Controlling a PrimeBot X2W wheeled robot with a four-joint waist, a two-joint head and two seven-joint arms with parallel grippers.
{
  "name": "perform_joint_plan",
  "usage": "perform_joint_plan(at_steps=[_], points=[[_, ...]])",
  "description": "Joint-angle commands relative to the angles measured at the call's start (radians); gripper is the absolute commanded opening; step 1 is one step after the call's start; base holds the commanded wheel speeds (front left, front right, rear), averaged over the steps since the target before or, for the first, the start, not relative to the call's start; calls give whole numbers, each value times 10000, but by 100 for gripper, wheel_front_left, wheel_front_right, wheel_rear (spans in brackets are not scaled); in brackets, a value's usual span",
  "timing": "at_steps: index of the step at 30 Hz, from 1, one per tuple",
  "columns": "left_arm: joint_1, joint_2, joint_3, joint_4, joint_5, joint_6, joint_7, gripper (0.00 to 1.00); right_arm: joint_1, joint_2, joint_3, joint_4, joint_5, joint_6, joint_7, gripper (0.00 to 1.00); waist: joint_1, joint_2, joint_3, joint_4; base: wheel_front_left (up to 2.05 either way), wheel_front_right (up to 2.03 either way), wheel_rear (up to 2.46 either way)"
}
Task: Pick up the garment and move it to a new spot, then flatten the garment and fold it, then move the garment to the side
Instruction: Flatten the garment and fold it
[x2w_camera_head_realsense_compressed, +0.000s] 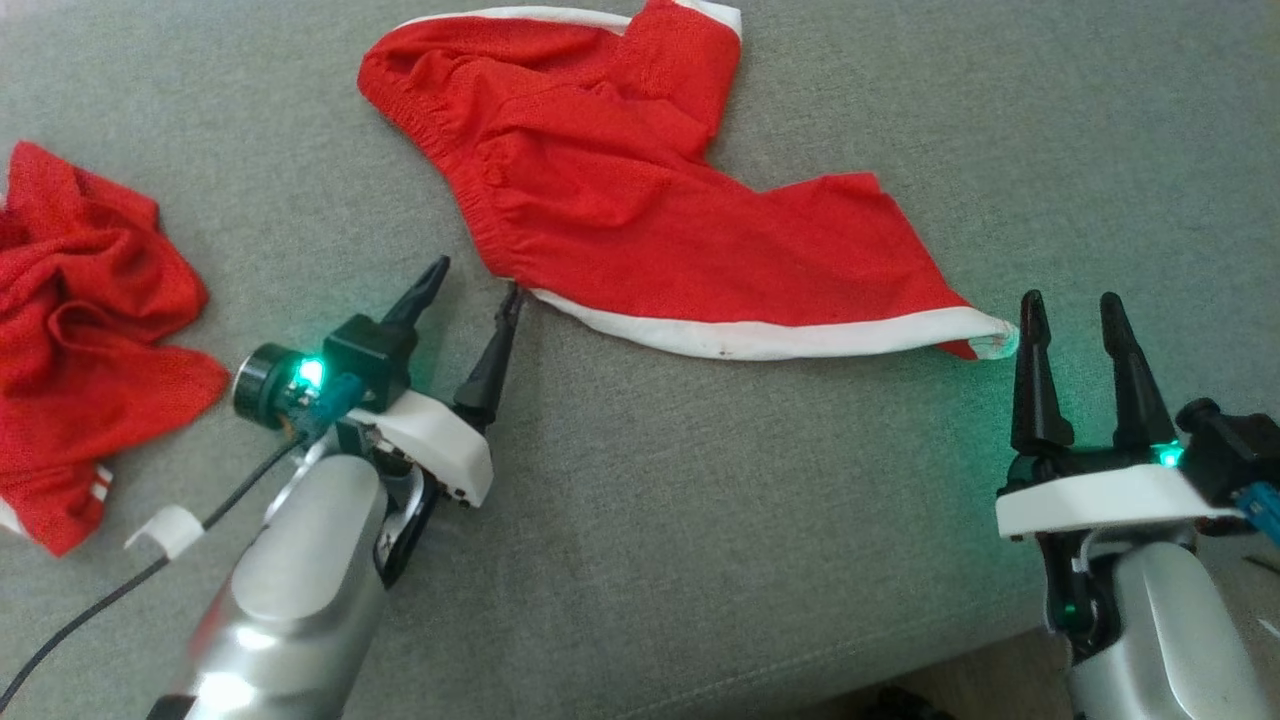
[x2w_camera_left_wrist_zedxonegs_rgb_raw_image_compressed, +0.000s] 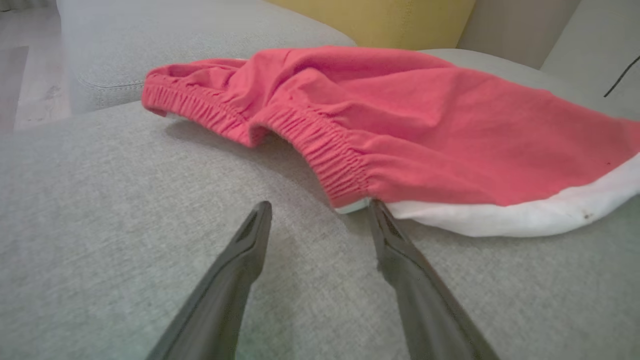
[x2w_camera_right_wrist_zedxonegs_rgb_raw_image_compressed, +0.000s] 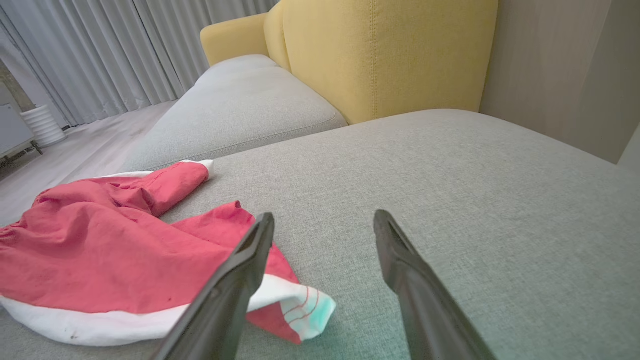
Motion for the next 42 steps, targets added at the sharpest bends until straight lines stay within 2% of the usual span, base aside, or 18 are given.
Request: perform_joint_plan(at_steps=[1,8,15,24,25,26,27,35,42], points=[[-368,216,143,-245,-56,-47,-80,100,-164,-51,177,-234,65,67,-108,100,0,0,1,3,0,0,0],[-521,535,-923,-495,-721,-56,-138,100,-269,-51,287,-166,115,67,-108,100,0,0,58,-82,0,0,0],[-870,822,-1149,-233,-1055,-58,-202,100,-301,-51,374,-152,186,67,-108,100,0,0,173,-263,0,0,0],[-1109,883,-1570,71,-1265,-58,-99,100,-326,-51,360,-79,216,67,-109,100,0,0,175,-357,0,0,0],[-1117,893,-1681,83,-1327,-58,-48,48,-330,-51,366,-69,214,67,-109,100,0,0,167,-356,0,0,0],[-1118,915,-1777,84,-1388,-58,-30,5,-334,-51,375,-58,210,67,-109,100,0,0,156,-353,0,0,0],[-1113,947,-1850,87,-1444,-59,-45,0,-339,-51,386,-44,204,67,-109,100,0,0,135,-349,0,0,0],[-773,1120,-2139,91,-1804,-59,-313,0,-211,-51,565,262,52,67,-109,100,0,0,-312,-125,0,0,0],[-487,1202,-2275,-352,-1806,3,-432,0,-137,-51,960,1145,-43,67,-100,100,0,0,-715,218,0,0,0]])
